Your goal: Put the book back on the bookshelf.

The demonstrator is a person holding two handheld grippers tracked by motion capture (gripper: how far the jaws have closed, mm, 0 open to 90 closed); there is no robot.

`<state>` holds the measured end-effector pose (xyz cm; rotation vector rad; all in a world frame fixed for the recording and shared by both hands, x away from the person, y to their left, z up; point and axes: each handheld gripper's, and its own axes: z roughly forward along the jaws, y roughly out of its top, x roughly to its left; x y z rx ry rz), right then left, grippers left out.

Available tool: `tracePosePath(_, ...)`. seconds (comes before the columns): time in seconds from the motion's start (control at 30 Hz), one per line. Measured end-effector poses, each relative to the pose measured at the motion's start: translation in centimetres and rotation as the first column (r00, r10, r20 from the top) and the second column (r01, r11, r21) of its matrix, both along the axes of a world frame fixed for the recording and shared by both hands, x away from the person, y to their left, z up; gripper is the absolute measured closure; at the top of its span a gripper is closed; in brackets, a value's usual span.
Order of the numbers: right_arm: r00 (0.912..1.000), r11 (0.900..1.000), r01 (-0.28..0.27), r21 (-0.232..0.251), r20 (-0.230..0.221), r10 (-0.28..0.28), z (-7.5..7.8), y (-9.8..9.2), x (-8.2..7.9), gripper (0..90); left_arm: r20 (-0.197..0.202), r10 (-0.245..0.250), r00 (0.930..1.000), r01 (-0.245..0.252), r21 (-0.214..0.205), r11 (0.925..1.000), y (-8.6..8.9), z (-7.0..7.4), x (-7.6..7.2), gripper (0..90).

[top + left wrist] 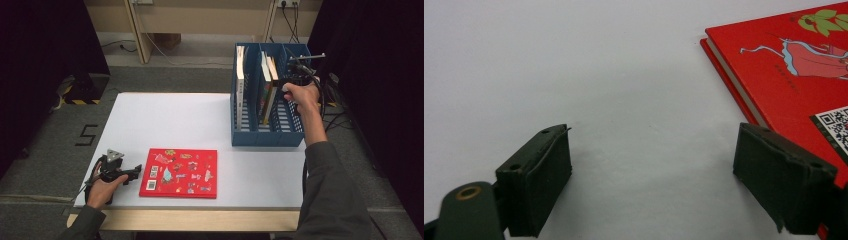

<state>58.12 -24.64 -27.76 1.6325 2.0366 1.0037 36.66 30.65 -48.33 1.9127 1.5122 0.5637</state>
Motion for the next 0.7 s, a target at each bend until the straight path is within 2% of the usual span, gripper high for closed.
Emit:
tracePosePath(0.13,0.9999,0.9995,0.005,0.031,0.015,-0.005,-0.4,-0.4,-0.2,66.0,0.002,0.0,1.0,0.0,0.003,1.0,0.0,0.0,0.0,14.5)
tracePosePath(0.27,0.9998,0.9982,0.003,0.06,0.021,-0.004,-0.9,-0.3,-0.1,71.2,0.001,0.002,1.0,-0.002,0.003,1.0,0.0,0.0,0.0,14.5)
tracePosePath(0.37,0.9994,0.9968,0.004,0.08,0.035,-0.007,-1.2,-0.1,0.1,71.7,0.001,0.002,1.0,-0.002,0.002,1.0,0.0,0.0,0.0,14.5)
tracePosePath(0.57,0.9994,0.9925,-0.021,0.12,0.03,0.018,-1.4,0.8,0.2,70.7,0.001,0.0,1.0,0.0,0.001,1.0,0.0,0.0,0.0,14.4)
tracePosePath(0.7,0.9998,0.9874,-0.009,0.158,0.021,0.006,-1.4,0.7,0.3,69.8,0.0,0.001,1.0,-0.001,-0.001,1.0,0.0,0.0,0.0,14.4)
